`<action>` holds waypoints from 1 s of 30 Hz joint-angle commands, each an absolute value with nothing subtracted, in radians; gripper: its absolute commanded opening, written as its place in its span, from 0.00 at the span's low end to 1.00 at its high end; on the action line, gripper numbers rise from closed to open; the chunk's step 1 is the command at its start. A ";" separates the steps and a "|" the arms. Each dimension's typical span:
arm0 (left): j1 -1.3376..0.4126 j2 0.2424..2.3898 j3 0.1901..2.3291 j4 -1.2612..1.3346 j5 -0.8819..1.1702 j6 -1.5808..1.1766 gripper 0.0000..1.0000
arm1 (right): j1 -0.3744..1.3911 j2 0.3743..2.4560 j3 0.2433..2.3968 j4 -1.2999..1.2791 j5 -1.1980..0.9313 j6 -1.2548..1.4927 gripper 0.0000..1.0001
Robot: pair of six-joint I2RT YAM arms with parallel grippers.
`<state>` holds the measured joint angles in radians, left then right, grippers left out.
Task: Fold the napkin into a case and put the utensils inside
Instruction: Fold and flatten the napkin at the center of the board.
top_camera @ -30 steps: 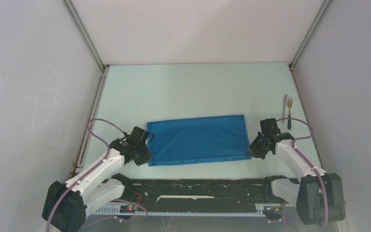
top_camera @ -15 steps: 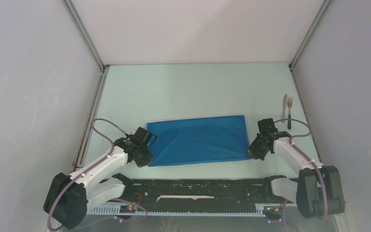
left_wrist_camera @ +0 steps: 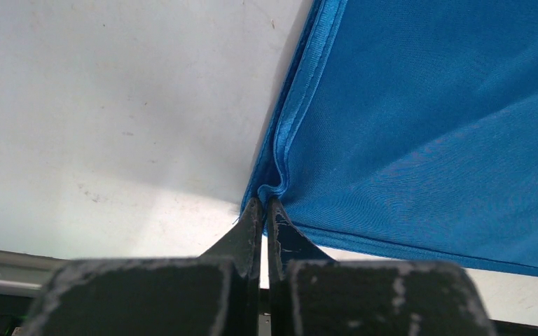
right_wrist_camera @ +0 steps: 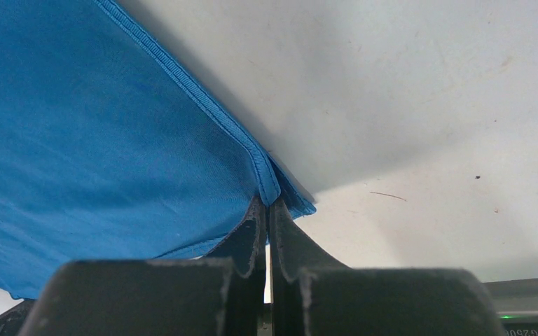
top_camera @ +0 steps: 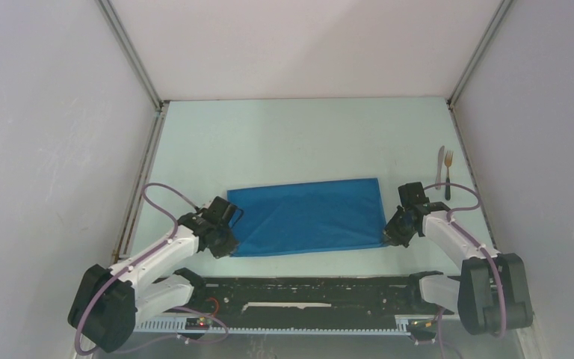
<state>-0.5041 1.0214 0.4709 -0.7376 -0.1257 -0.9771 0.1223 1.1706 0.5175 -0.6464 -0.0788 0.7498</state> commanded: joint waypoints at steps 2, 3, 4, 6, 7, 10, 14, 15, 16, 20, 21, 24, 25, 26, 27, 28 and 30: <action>-0.514 1.026 0.440 -0.726 -0.134 -0.981 0.00 | 0.138 1.180 0.511 -0.639 -0.004 0.762 0.00; -0.514 1.027 0.438 -0.726 -0.134 -0.983 0.00 | 0.139 1.177 0.511 -0.643 -0.001 0.767 0.00; -0.514 1.028 0.437 -0.725 -0.132 -0.985 0.00 | 0.142 1.174 0.511 -0.647 0.000 0.770 0.00; -0.514 1.028 0.433 -0.723 -0.127 -0.985 0.00 | 0.147 1.172 0.511 -0.649 0.000 0.775 0.00; -0.514 1.030 0.431 -0.721 -0.125 -0.983 0.00 | 0.148 1.171 0.511 -0.649 0.000 0.775 0.00; -0.514 1.027 0.431 -0.727 -0.120 -0.983 0.00 | 0.151 1.166 0.512 -0.652 0.000 0.775 0.02; -0.514 1.008 0.443 -0.760 -0.132 -0.991 0.02 | 0.157 1.147 0.511 -0.662 -0.003 0.776 0.13; -0.514 0.998 0.450 -0.773 -0.139 -0.994 0.05 | 0.159 1.132 0.511 -0.669 -0.010 0.775 0.16; -0.514 0.988 0.461 -0.792 -0.143 -0.999 0.10 | 0.159 1.118 0.513 -0.682 -0.015 0.780 0.21; -0.515 0.927 0.508 -0.859 -0.137 -1.007 0.36 | 0.194 1.026 0.527 -0.784 0.014 0.831 0.34; -0.515 0.904 0.523 -0.876 -0.138 -1.007 0.42 | 0.201 0.997 0.531 -0.809 0.036 0.842 0.36; -0.515 0.847 0.582 -0.925 -0.159 -0.996 0.61 | 0.209 0.920 0.557 -0.869 0.061 0.847 0.48; -0.515 0.838 0.607 -0.941 -0.168 -0.986 0.62 | 0.213 0.903 0.565 -0.876 0.051 0.844 0.50; -0.517 0.830 0.626 -0.948 -0.172 -0.974 0.63 | 0.220 0.891 0.573 -0.876 0.040 0.836 0.52; -0.517 0.826 0.639 -0.947 -0.164 -0.964 0.64 | 0.234 0.885 0.593 -0.888 0.044 0.838 0.53; -0.517 0.827 0.649 -0.931 -0.146 -0.951 0.64 | 0.245 0.881 0.602 -0.895 0.038 0.836 0.56; -0.517 0.837 0.639 -0.849 -0.087 -0.934 0.63 | 0.264 0.881 0.602 -0.833 -0.002 0.807 0.59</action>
<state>-0.5087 0.8371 0.6117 -0.9070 -0.1322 -0.9817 0.2279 0.8944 0.5549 -0.8513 0.0151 0.8177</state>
